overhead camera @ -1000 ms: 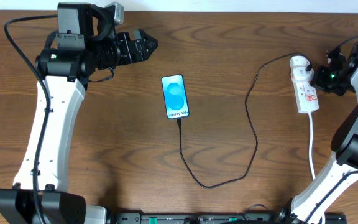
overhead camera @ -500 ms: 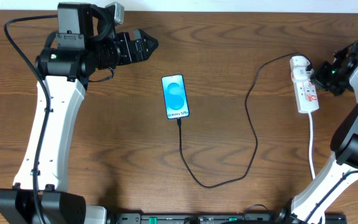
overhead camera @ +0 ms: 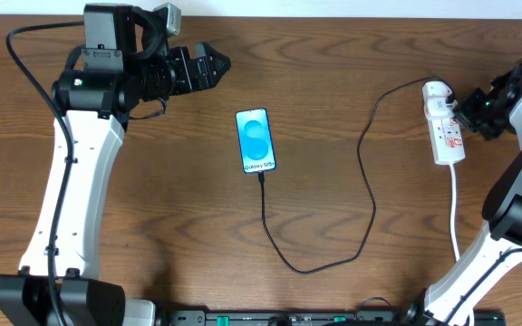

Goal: Plug charger to phone and switch on socket
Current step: 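Lift the right gripper off the switch and pull it back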

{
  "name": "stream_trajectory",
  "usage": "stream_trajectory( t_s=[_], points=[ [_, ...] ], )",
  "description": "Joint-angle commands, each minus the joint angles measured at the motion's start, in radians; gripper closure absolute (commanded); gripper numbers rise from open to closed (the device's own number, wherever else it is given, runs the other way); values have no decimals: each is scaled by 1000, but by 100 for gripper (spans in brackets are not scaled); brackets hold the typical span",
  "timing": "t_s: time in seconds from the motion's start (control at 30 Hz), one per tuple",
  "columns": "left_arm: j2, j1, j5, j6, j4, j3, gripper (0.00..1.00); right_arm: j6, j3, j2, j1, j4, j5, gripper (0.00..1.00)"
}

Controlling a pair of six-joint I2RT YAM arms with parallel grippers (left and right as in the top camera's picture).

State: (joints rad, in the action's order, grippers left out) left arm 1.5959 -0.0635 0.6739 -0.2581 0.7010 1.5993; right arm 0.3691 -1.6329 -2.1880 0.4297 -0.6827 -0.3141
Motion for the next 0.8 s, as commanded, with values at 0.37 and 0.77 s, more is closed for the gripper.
stream_trajectory(
  t_s=[0.37,0.77],
  points=[
    [-8,2,-6,10,2,10,7,65,-24,-28,69,42,-141,99],
    [-8,2,-6,10,2,10,7,-18,-90,8,163,54,-254,99]
  ],
)
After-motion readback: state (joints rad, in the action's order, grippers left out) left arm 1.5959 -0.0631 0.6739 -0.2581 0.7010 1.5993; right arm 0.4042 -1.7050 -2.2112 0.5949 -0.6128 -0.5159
